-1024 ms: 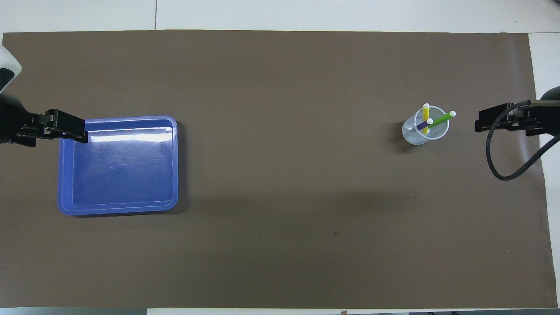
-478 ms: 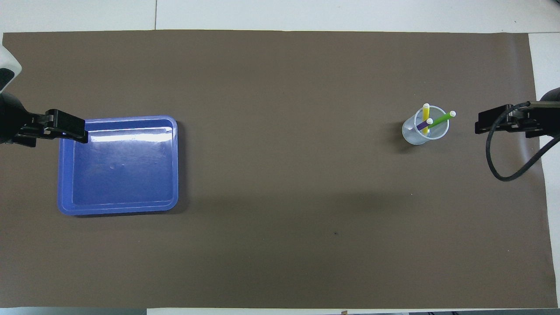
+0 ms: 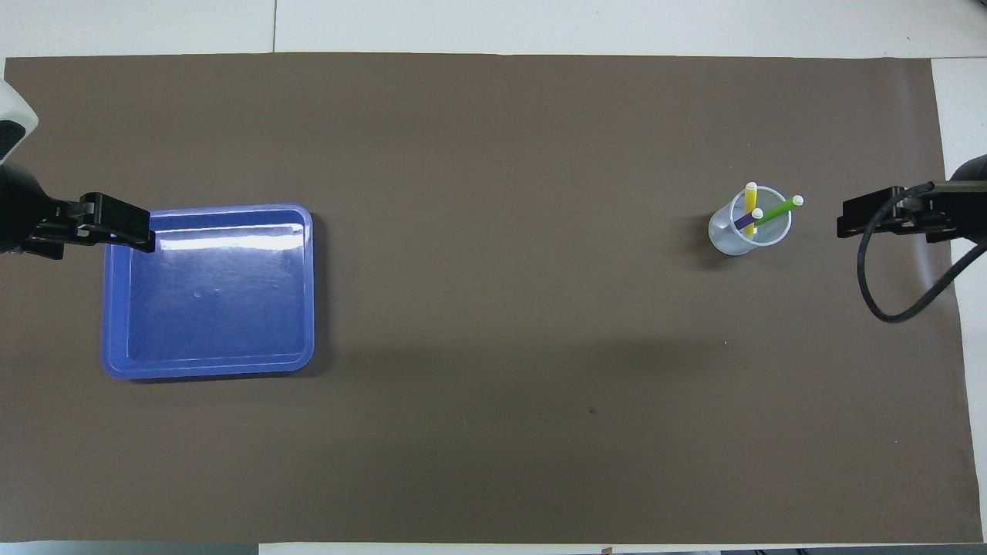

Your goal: Transfer and insert pens with both arms

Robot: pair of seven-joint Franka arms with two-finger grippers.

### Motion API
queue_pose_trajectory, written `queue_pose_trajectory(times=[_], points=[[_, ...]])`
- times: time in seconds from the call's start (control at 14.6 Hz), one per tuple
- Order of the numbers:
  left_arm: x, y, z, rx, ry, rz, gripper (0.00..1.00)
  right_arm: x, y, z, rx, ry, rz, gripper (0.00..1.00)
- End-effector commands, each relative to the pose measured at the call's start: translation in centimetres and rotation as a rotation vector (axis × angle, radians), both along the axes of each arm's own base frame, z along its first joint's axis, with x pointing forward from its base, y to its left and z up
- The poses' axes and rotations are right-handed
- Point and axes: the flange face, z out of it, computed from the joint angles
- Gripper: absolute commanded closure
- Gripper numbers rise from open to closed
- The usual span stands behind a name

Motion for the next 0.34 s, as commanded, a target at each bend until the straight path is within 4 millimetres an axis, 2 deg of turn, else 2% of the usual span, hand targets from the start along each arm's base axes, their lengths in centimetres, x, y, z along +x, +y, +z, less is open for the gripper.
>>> queue_pose_trajectory(times=[0.0, 0.27], points=[[-0.43, 0.37, 0.52, -0.008, 0.006, -0.003, 0.0, -0.51, -0.17, 0.56, -0.033, 0.005, 0.02, 0.0], [-0.43, 0.37, 0.52, -0.008, 0.006, -0.003, 0.0, -0.51, 0.0, 0.56, -0.033, 0.005, 0.02, 0.0]])
